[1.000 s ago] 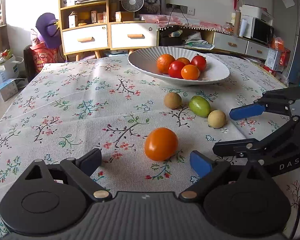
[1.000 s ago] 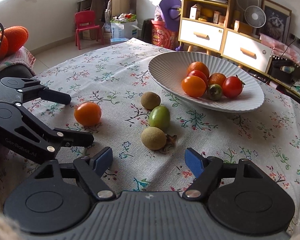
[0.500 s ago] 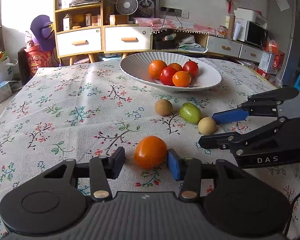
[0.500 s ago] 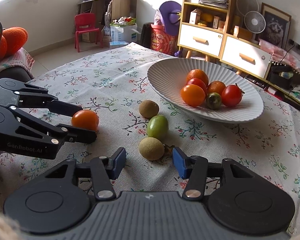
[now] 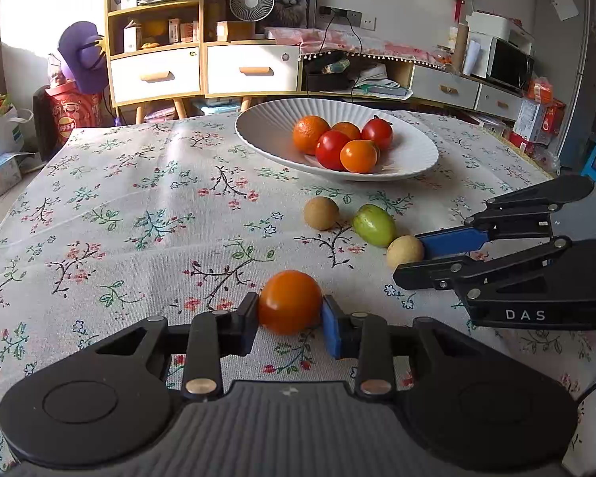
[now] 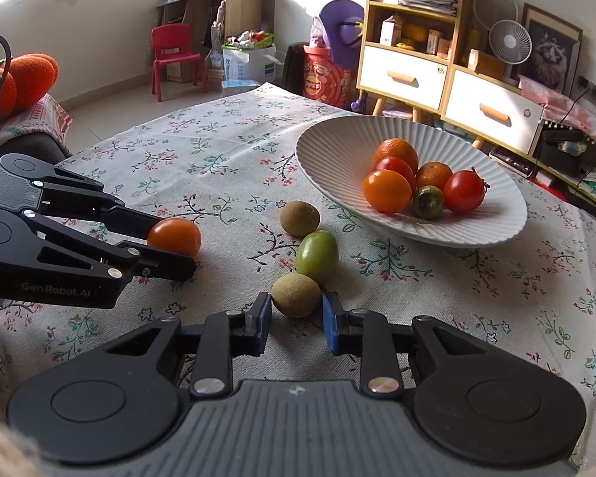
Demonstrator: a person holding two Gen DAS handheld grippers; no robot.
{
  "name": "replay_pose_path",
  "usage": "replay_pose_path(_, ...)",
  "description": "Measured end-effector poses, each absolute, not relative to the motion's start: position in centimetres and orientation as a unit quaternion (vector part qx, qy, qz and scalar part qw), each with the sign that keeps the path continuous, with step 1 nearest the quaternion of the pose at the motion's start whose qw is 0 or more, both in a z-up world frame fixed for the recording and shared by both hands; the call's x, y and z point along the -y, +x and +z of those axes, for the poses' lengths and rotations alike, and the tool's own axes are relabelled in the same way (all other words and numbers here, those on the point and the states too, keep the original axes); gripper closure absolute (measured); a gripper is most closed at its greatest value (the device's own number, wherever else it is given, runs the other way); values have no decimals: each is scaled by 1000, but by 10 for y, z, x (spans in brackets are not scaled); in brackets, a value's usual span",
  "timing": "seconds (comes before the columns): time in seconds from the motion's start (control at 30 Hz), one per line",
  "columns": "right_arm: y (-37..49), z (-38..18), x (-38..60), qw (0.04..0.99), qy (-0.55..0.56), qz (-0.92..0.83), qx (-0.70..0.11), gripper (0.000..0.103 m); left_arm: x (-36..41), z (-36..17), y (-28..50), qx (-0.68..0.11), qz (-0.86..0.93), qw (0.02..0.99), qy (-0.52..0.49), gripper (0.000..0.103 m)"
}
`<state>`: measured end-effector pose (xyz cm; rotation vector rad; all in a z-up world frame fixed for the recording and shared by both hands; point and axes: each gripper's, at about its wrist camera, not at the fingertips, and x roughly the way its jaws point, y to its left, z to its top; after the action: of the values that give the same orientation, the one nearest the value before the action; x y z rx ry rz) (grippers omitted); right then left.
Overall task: Organize fruits
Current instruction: 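Grasp the large orange tomato with the left tool while the right tool grasps a brown kiwi, then carry the orange tomato and kiwi into the white bowl and open both tools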
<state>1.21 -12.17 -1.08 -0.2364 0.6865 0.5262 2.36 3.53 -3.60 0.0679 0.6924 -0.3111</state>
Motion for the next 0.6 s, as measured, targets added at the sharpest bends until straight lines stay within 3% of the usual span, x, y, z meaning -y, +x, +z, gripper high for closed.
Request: replay_pose_path(0.6, 19, 1, 130, 905, -66, 253, -336, 78, -30, -17, 35, -343, -151, 927, 9, 73)
